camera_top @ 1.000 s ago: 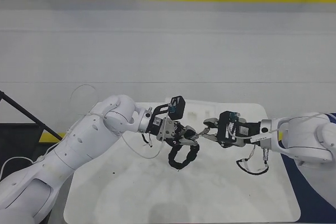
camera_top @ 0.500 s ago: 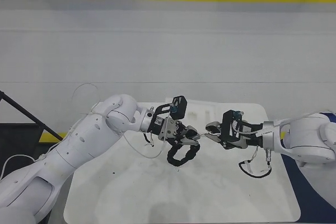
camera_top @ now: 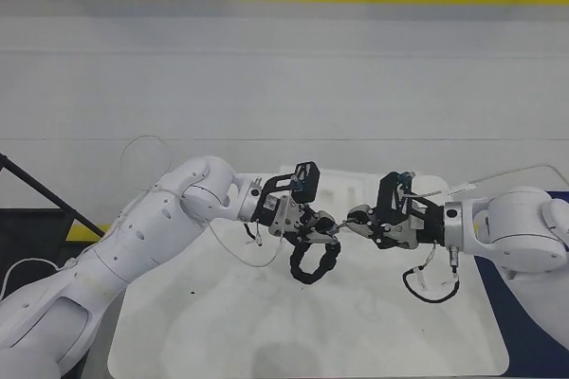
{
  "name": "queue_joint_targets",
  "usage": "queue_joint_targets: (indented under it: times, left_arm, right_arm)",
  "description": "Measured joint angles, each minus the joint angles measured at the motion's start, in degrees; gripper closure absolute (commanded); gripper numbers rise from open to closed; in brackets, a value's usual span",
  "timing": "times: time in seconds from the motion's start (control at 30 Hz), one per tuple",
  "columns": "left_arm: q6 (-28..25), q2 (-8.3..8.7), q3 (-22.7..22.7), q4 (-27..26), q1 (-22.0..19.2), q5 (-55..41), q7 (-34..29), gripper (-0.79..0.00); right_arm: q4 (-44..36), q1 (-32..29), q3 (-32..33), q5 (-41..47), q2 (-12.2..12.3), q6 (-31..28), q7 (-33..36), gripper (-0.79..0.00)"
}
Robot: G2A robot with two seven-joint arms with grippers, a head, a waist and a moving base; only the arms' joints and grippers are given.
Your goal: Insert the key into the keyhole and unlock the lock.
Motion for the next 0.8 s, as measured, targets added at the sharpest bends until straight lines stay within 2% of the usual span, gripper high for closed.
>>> queue_joint_targets:
  times: [0.37, 0.8]
  left_arm:
    - [0.0, 0.06, -3.4, -1.5, 1.3, 13.3, 7.9, 0.0]
    - [1.3, 0.29, -6.4, -5.4, 3.5, 23.5, 9.6, 0.0]
  right_arm:
    - [1.4, 0.1, -1.5, 8.3, -0.5, 9.1, 2.8, 0.0]
    - [4.2, -0.2, -2.4, 16.4, -1.3, 17.4, 4.9, 0.0]
